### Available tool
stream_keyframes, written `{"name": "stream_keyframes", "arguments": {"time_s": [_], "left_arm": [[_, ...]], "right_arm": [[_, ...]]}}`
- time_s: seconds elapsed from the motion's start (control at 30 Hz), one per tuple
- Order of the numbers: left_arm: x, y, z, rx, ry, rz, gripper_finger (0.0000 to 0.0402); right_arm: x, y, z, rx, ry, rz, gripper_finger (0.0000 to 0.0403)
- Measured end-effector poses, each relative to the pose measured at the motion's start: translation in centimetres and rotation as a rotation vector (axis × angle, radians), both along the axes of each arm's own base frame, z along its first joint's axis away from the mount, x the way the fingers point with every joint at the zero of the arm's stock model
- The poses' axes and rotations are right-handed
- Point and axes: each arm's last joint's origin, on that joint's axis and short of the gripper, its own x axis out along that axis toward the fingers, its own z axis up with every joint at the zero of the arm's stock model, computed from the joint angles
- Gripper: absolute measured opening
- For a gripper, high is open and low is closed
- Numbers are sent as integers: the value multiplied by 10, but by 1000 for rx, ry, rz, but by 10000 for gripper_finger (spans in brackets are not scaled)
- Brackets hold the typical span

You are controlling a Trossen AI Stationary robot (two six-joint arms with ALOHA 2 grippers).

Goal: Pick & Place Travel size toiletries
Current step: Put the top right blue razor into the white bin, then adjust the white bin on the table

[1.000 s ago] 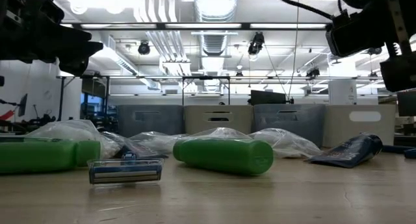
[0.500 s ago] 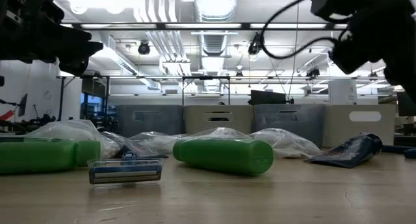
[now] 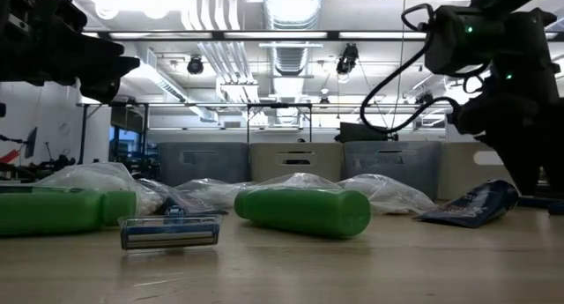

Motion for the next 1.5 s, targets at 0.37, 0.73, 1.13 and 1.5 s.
{"name": "stream_keyframes", "arguments": {"time_s": [0.37,0.73,1.13,1.5], "left_arm": [[0,0,0,0,0,0,172],[0,0,0,0,0,0,172],[0,0,0,0,0,0,172],[0,0,0,0,0,0,172]], "right_arm": [[7,1,-18,-19,28,-5,224],[7,9,-5,-39,-39,-68,126],[-2,40,17,-136,-129,-121,221],[-55,54,44,-345,14,-367,267]]}}
